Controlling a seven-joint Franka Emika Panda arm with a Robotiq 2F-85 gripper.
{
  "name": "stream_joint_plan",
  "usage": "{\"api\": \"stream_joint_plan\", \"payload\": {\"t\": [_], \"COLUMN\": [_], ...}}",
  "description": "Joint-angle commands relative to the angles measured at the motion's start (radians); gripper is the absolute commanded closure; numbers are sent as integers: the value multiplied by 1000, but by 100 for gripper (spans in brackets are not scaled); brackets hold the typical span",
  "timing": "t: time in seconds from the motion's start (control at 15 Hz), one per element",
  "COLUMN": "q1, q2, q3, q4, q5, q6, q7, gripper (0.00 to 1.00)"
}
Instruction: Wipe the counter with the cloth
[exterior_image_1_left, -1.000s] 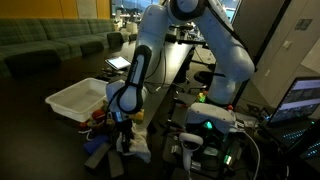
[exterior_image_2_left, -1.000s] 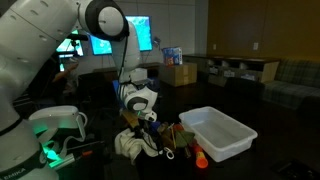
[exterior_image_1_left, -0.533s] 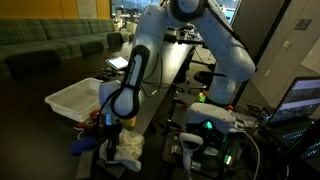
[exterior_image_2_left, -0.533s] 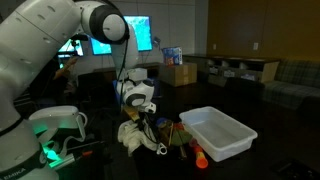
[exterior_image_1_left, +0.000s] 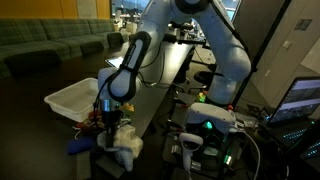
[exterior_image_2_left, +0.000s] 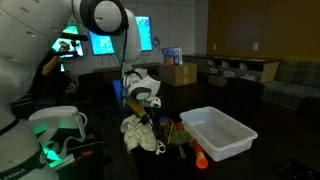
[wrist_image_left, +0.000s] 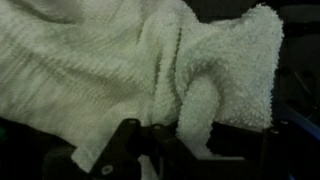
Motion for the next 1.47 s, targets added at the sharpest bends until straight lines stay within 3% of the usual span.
{"api": "stream_joint_plan", "payload": {"t": [0.0, 0.2, 0.4, 0.93, 1.13, 1.4], "q1": [-178, -301, -339, -249, -216, -157], "q2": [-147, -256, -341, -520, -549, -532], "q3": [73, 75, 1, -362, -468, -575], "q4": [-99, -159, -179, -165, -155, -157], "q5": [40, 96, 157, 149, 122, 5], "q6": [-132, -213, -270, -292, -239, -61], "q7": [-177, -318, -419, -440, -391, -231], "gripper": [99, 98, 98, 98, 97, 98]}}
